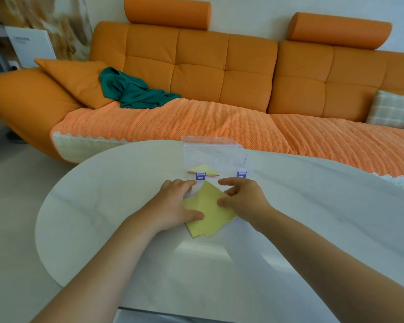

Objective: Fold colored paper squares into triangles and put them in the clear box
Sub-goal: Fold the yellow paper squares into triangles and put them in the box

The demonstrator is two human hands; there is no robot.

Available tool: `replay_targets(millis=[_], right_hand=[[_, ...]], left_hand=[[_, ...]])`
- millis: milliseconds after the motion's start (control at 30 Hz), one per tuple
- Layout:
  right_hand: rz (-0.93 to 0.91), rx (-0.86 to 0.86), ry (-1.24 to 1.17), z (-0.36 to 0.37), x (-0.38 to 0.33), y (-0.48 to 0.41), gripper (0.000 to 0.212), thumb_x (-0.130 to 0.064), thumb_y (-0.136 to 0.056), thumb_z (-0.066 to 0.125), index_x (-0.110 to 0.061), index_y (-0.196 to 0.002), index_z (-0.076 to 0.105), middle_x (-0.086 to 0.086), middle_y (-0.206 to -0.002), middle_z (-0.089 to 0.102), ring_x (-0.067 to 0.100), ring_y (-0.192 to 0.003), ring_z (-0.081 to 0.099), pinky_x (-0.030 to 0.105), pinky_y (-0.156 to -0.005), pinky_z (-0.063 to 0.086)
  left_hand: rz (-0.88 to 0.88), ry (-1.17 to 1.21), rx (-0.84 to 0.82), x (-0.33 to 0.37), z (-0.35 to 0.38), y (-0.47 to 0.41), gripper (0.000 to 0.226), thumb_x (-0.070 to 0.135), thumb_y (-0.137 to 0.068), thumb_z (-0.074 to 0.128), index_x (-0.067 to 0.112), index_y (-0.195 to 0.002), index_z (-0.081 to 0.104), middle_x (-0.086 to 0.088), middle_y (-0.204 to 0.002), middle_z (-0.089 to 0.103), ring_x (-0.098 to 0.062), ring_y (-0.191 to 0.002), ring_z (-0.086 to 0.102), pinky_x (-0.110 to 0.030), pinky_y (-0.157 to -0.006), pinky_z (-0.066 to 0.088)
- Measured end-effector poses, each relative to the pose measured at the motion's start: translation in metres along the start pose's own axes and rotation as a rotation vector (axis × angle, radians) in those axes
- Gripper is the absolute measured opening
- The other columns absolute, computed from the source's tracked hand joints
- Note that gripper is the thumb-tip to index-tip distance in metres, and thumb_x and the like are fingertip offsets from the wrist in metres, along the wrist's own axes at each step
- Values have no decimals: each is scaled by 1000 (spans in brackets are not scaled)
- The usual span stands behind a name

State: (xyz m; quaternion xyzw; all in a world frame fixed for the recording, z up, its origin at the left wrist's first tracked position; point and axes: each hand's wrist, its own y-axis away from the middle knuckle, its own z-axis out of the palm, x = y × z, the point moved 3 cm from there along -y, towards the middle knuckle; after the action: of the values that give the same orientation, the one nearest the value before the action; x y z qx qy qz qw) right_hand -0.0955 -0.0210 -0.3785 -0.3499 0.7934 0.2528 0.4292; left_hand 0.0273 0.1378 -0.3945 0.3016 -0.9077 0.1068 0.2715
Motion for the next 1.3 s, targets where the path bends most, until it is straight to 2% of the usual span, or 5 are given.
replay_targets(millis=[467,633,767,900,1300], right_hand=[[-96,77,-281,-27,2,11,19,-6,-80,80,-23,-89,77,-8,-76,73,-1,-62,64,12,-58,47],[-145,30,-25,-52,19,26,55,2,-84,54,-38,-120,63,-19,-116,64,-3,-71,60,9,-60,45],[-401,-83,414,-69,28,50,86,8,-68,50,-44,-137,48,-16,-144,42,9,-132,38,21,-105,33],[-642,21,703,-82,38,64,61,-14,-75,77,-36,-129,58,-5,-143,48,21,-131,42,38,-104,35],[-534,103,561,-104,56,58,13,-39,-89,68,-28,-86,76,-11,-82,65,13,-70,58,31,-69,44]], left_hand=[[-32,402,236,24,-14,0,9,26,-87,72,33,-89,66,11,-86,69,2,-72,59,-7,-61,40],[-146,634,155,51,4,-2,8,17,-95,62,23,-94,67,-6,-97,70,-8,-73,61,-15,-51,48],[-241,698,113,68,21,-6,10,14,-97,59,14,-105,66,-4,-88,67,-6,-52,61,-19,-50,45],[-291,713,42,87,37,-10,15,13,-97,60,9,-110,67,-3,-80,67,-4,-42,57,-16,-43,41],[339,90,-102,122,46,2,50,13,-72,54,33,-116,66,21,-116,57,2,-112,42,-3,-95,26]])
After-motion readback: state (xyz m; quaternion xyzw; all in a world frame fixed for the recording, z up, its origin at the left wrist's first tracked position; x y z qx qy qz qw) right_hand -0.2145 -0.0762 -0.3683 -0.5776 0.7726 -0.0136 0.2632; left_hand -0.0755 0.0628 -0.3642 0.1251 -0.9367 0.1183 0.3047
